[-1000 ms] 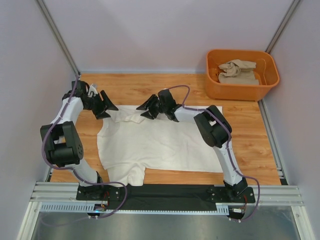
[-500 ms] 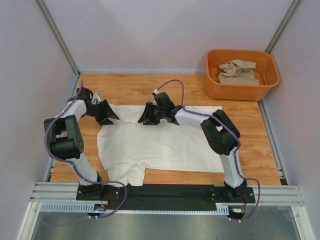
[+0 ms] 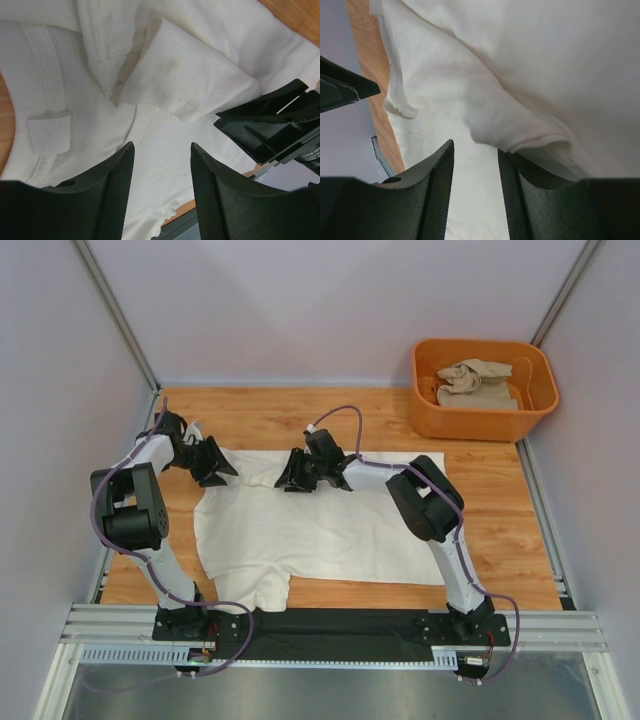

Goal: Fold and stack the t-shirts
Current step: Fold the tshirt

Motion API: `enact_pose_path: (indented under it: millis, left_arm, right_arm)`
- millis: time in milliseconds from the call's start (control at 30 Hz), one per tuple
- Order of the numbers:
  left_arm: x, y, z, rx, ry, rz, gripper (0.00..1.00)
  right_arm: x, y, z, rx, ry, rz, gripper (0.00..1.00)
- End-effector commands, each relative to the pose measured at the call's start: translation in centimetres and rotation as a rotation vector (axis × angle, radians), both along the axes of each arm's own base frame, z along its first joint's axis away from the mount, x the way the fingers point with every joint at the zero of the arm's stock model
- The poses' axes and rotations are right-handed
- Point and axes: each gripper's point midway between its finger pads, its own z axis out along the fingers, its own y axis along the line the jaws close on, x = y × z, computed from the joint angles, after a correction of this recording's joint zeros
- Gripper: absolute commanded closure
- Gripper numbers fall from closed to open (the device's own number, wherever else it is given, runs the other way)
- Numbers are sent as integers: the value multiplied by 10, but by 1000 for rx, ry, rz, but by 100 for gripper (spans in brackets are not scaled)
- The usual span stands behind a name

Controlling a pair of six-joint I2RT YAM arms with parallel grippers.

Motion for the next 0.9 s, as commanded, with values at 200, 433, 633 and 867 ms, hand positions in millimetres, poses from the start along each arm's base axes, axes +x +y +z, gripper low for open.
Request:
enact_pose_path:
  millis: [200,433,633,867]
  left_arm:
    - [1,3,11,17,-51,-13,44]
    - [10,1,4,-5,-37,-10,37]
    - [18,4,-5,-5,-23,-12,33]
    - [31,-1,-14,-51,-8,4,43]
  right_arm:
    - [20,12,6,22,9,-94,70]
    - [17,16,31,80,104,-104,100]
    - [13,18,58,169,225,-110,100]
    - [9,18,62,255,328,-139,100]
